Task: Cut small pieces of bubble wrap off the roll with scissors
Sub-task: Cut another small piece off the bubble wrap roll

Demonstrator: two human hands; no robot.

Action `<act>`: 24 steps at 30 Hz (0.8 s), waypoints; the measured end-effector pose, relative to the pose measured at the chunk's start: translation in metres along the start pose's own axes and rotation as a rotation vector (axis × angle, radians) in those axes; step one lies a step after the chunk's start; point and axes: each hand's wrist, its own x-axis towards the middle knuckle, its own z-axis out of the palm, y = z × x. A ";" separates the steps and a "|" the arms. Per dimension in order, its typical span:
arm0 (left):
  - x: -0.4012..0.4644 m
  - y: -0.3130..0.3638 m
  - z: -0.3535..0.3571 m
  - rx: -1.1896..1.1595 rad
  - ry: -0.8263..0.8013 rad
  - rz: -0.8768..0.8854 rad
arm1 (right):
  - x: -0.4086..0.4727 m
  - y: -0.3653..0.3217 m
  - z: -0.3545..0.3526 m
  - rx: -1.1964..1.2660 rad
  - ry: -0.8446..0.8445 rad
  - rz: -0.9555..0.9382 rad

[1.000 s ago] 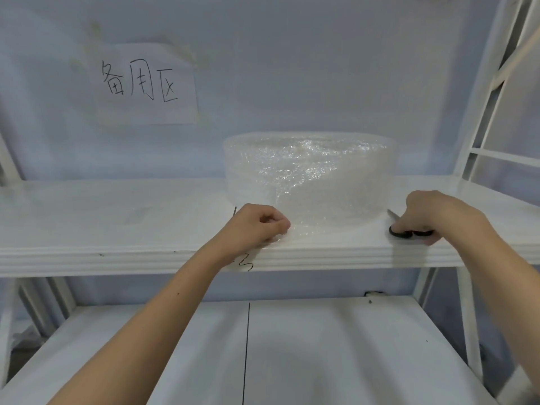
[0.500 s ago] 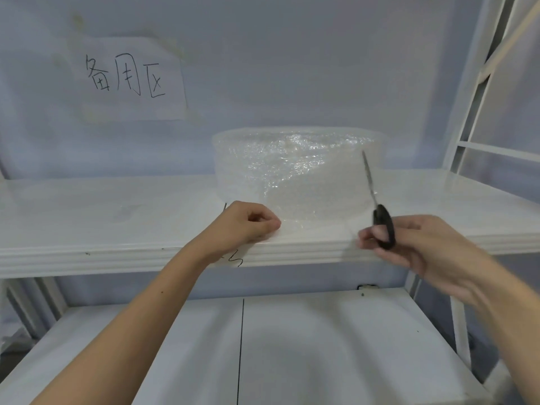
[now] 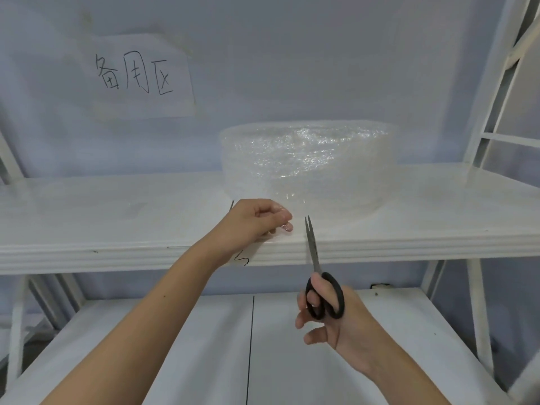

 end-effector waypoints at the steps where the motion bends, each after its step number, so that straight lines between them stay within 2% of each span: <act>1: 0.000 0.000 0.000 -0.007 0.010 -0.005 | 0.000 0.003 -0.001 -0.016 -0.009 0.012; 9: -0.001 -0.001 -0.002 -0.003 0.095 -0.012 | 0.003 0.018 -0.001 -0.179 -0.069 0.059; 16: -0.003 -0.002 -0.003 0.016 0.065 0.015 | 0.017 0.004 0.003 -0.219 -0.080 -0.034; 24: -0.004 -0.002 -0.006 -0.003 0.004 0.048 | 0.027 -0.009 0.005 -0.237 -0.135 -0.052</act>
